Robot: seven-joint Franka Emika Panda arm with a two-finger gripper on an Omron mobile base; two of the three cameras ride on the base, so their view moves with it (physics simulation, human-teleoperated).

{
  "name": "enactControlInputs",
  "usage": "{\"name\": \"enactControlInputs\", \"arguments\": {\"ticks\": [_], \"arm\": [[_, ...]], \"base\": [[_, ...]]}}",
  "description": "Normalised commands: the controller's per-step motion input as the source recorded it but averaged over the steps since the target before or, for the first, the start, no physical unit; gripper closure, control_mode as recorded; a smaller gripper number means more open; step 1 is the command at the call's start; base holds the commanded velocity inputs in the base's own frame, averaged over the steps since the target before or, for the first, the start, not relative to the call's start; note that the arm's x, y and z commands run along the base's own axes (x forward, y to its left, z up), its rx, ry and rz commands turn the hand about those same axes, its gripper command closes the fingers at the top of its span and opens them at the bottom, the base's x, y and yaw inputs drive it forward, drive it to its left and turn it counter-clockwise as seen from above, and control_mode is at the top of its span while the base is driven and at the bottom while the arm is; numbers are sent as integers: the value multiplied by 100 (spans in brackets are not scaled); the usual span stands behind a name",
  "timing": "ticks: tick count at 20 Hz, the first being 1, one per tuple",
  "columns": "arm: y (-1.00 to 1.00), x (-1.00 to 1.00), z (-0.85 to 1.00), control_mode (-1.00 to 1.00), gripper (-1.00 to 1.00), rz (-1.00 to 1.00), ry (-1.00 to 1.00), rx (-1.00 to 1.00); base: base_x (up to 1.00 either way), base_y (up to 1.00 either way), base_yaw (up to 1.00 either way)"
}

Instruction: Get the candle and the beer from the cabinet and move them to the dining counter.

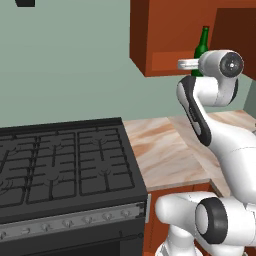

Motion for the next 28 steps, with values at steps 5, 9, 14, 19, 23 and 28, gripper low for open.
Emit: {"name": "enactControlInputs", "arguments": {"ticks": [5,9,14,19,23,28], "arm": [[0,0,0,-100,100,0,0,0],[0,0,0,100,100,0,0,0],[0,0,0,100,100,0,0,0],[0,0,0,100,100,0,0,0],[0,0,0,100,100,0,0,0],[0,0,0,100,100,0,0,0]], "base": [[0,0,0],[0,0,0],[0,0,0],[0,0,0],[-14,8,0],[-20,55,-11]]}}
